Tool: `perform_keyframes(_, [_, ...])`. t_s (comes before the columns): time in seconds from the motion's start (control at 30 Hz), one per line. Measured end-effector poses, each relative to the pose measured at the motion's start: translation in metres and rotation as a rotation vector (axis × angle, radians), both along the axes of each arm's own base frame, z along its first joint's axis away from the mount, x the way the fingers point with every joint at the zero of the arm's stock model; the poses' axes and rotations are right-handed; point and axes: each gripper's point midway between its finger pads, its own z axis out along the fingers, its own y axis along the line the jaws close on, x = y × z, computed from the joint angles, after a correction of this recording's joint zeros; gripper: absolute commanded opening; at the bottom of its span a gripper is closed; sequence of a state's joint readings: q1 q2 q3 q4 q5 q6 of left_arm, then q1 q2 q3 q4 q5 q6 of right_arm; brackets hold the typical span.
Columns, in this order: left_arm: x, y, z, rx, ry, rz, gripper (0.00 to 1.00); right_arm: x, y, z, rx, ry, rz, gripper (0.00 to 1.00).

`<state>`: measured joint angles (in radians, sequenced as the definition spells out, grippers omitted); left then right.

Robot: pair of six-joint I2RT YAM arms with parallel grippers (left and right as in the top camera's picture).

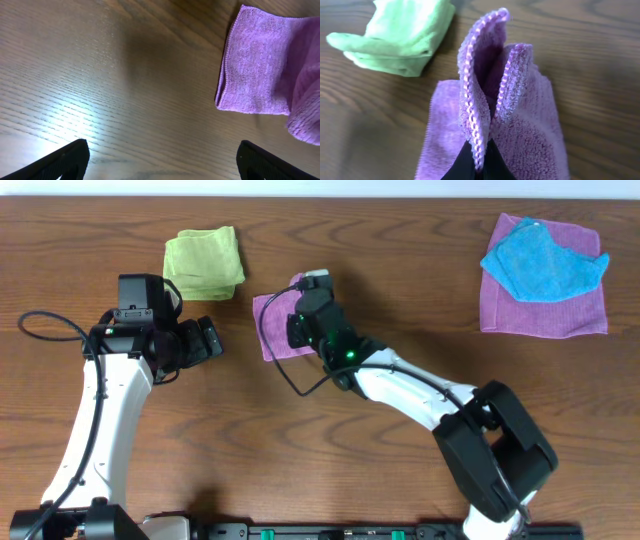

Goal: Fold the cloth

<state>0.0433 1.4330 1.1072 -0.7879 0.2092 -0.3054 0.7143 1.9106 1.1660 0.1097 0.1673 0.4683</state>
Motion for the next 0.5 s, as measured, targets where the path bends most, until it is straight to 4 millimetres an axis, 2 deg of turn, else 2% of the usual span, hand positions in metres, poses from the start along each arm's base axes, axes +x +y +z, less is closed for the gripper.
perform_keyframes(0.27, [0.000, 0.000, 0.000, 0.000, 0.000, 0.000, 0.95, -0.013, 0.019, -0.004, 0.007, 0.002, 0.031, 0.01])
perform_keyframes(0.5, [-0.002, 0.000, -0.001, 0.000, 0.009, 0.000, 0.95, -0.009, 0.026, -0.016, 0.033, -0.004, 0.018, 0.02])
